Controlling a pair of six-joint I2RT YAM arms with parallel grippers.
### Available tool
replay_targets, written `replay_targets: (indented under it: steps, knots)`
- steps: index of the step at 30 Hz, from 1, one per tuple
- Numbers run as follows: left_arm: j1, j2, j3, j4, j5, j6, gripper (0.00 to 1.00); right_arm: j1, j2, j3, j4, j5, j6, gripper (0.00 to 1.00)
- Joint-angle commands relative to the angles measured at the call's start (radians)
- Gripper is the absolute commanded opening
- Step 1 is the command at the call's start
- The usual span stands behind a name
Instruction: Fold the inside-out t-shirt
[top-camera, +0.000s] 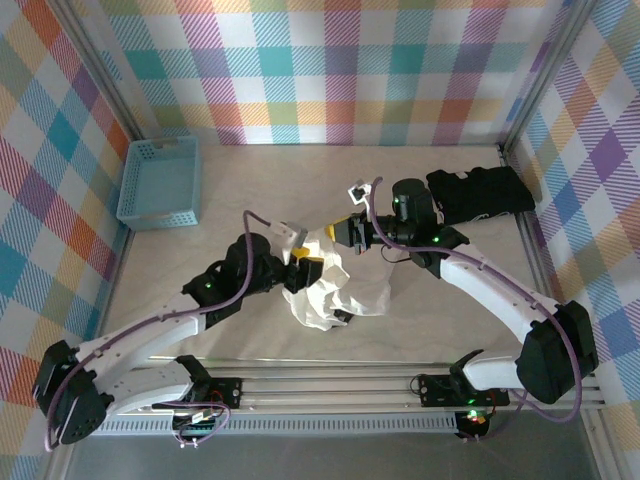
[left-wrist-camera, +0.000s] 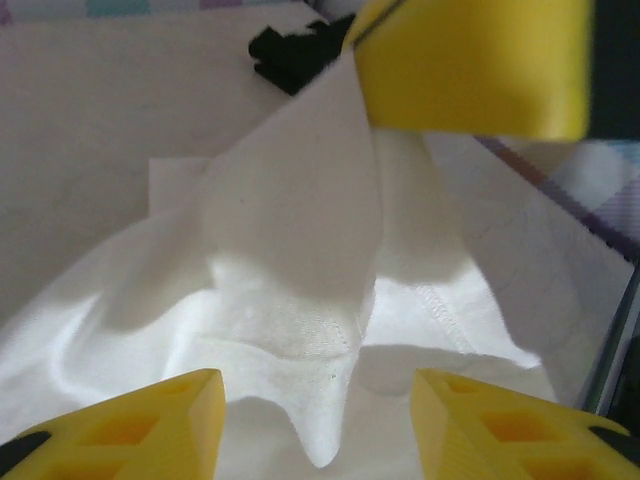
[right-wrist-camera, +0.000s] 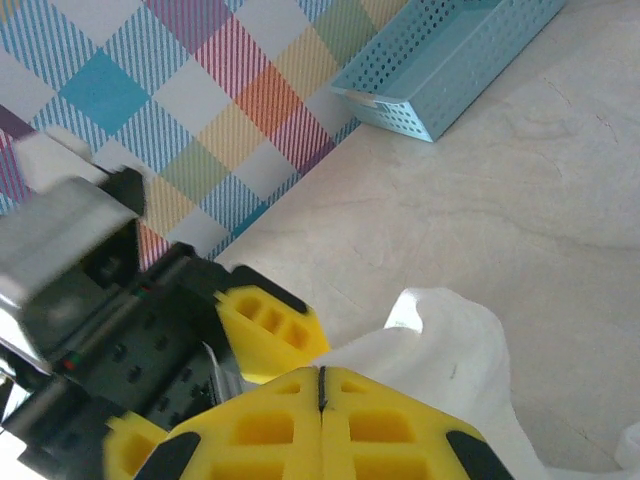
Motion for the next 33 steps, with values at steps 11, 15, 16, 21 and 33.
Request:
replay_targets:
  steps: [11, 15, 16, 21, 33]
  knots:
    - [-0.011, 0.09, 0.065, 0.086, 0.048, 0.016, 0.24, -0.001, 0.009, 0.021, 0.019, -0.007, 0.008, 0.0]
    - [-0.01, 0.083, 0.063, 0.08, 0.041, 0.025, 0.14, -0.001, 0.01, 0.02, 0.016, -0.004, 0.007, 0.0]
    - [-0.01, 0.082, 0.063, 0.077, 0.042, 0.028, 0.07, -0.001, 0.011, 0.02, 0.015, -0.002, 0.008, 0.0]
    - [-0.01, 0.05, 0.048, 0.078, 0.036, 0.027, 0.0, -0.001, 0.013, 0.027, 0.002, 0.019, 0.01, 0.0]
    - [0.054, -0.058, 0.01, 0.052, 0.078, -0.086, 0.0, 0.004, -0.091, 0.039, -0.359, 0.334, -0.191, 0.38]
